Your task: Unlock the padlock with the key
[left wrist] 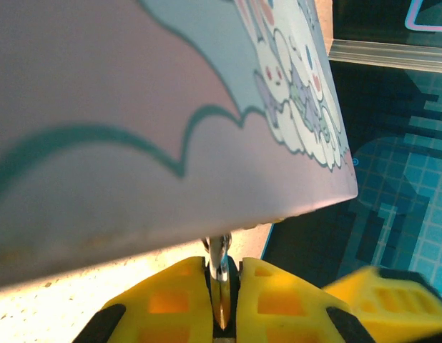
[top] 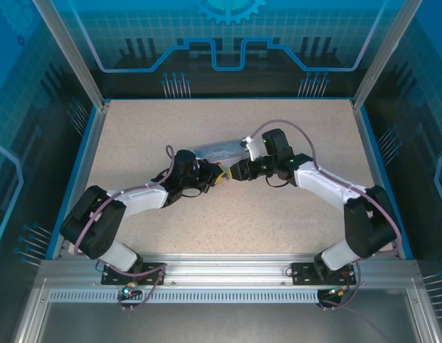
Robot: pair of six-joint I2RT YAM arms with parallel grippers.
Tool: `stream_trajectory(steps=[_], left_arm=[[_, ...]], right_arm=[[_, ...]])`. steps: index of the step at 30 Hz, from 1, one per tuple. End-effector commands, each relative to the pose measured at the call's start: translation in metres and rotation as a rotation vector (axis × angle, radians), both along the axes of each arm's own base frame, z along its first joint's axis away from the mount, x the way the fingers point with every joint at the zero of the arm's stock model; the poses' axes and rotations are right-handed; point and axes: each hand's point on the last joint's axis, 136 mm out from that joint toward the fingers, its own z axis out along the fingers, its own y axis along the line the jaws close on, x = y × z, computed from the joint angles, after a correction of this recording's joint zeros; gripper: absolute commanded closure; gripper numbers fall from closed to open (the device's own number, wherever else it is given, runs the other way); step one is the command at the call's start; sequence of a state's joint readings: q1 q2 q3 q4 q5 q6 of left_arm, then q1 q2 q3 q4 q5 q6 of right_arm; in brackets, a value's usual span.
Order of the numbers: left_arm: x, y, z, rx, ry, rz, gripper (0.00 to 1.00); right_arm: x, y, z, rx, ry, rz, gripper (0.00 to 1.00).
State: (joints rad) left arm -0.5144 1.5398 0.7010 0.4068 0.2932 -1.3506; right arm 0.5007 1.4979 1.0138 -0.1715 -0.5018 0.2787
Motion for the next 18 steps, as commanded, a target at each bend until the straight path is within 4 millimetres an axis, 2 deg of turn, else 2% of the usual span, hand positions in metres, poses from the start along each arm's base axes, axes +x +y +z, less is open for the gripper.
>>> stream_trajectory(steps=[1, 7, 18], left_arm=[[-0.002, -0.002, -0.003, 0.014, 0.01, -0.021, 1.0], [-0.002, -0.003, 0.002, 0.017, 0.007, -0.027, 1.0], [0.001, -0.005, 0.004, 0.013, 0.007, -0.032, 1.0]], right_arm=[[-0.005, -0.012, -0.018, -0.205, -0.077, 0.009, 0.58], [-0.008, -0.007, -0.037, -0.448, -0.253, 0.067, 0.6], [-0.006, 0.015, -0.052, -0.536, -0.309, 0.121, 0.64]])
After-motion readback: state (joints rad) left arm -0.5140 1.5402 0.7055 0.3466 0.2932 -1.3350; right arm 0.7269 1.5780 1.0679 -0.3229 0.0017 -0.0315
